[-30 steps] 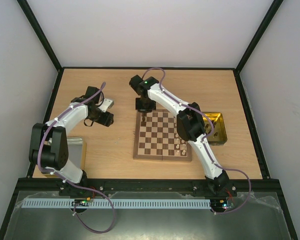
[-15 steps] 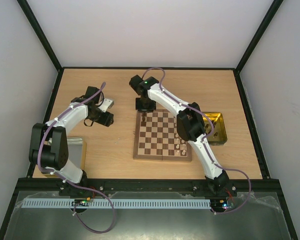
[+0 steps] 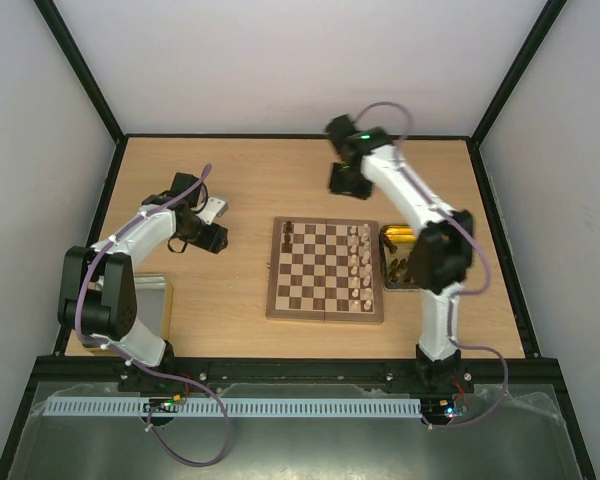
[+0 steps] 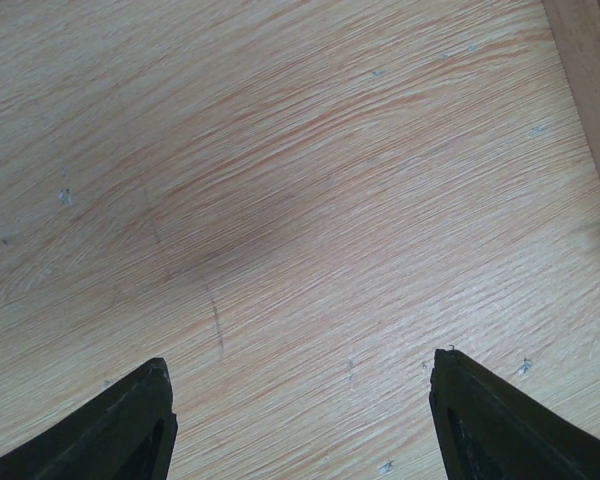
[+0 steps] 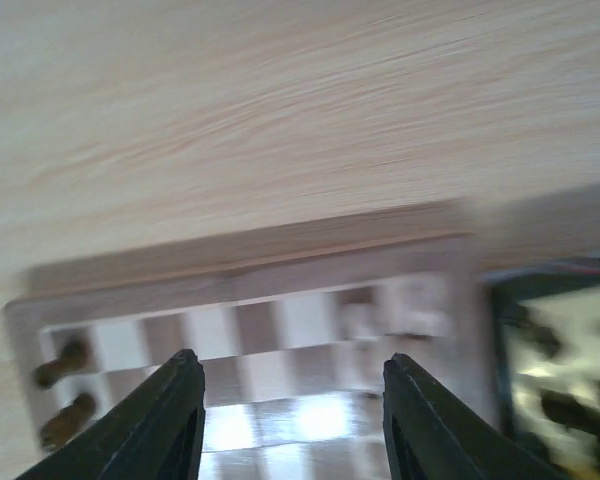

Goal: Set up the chess pieces on the board
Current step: Place the chess piece on the chessboard, then pick up the chess piece from the storage box.

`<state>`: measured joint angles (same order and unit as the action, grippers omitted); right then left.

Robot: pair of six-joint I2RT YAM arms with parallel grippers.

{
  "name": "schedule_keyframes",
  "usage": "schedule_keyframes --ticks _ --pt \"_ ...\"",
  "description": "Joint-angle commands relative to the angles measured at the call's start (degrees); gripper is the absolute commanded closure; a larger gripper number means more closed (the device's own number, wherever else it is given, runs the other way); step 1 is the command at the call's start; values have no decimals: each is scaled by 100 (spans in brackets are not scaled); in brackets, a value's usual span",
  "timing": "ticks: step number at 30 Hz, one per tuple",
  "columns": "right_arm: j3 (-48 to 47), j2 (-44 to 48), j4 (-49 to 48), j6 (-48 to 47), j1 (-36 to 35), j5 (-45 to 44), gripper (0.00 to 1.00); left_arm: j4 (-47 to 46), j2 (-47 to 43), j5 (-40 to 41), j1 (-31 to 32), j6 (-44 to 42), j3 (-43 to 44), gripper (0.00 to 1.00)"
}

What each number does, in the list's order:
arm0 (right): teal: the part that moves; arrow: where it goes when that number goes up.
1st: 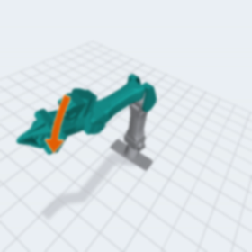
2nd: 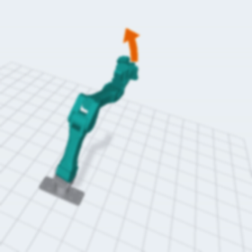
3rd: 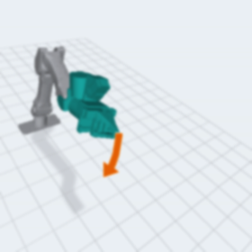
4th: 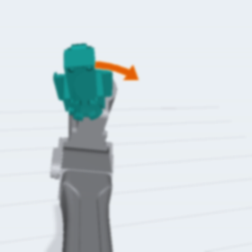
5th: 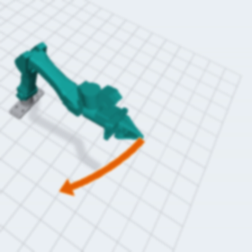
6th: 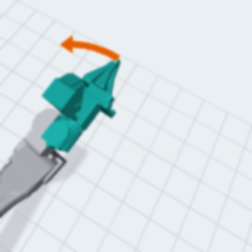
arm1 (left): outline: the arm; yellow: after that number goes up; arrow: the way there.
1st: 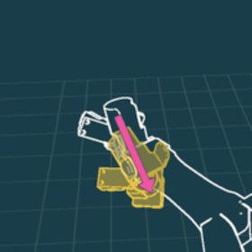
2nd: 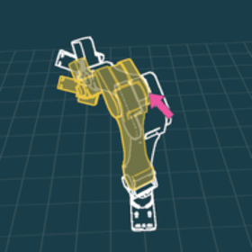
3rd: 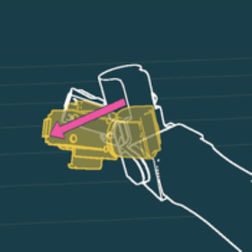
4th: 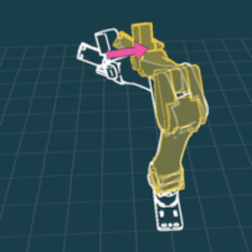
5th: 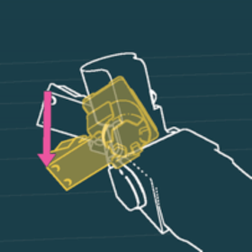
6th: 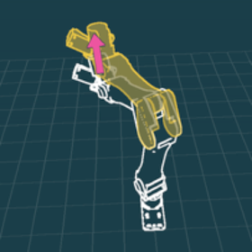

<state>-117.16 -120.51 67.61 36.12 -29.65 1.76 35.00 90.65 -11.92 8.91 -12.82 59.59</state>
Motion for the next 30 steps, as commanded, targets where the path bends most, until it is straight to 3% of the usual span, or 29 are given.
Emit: schedule_keyframes --ticks 1,6,11,19,30 --pt "1198 1237 -2 -231 731 -549 55 72 -67 -60 -47 32 12 30" --pt "3011 2302 -492 -247 1287 -481 58 102 1 -62 -45 50 50 29" --pt "4195 2993 -839 -231 1576 -245 60 167 137 -26 -43 43 112 30" --pt "5120 3557 -1100 -246 1871 -140 62 205 260 -16 -38 51 160 30" --pt "5740 3503 -1715 -227 2432 736 68 205 252 49 -38 60 181 29"
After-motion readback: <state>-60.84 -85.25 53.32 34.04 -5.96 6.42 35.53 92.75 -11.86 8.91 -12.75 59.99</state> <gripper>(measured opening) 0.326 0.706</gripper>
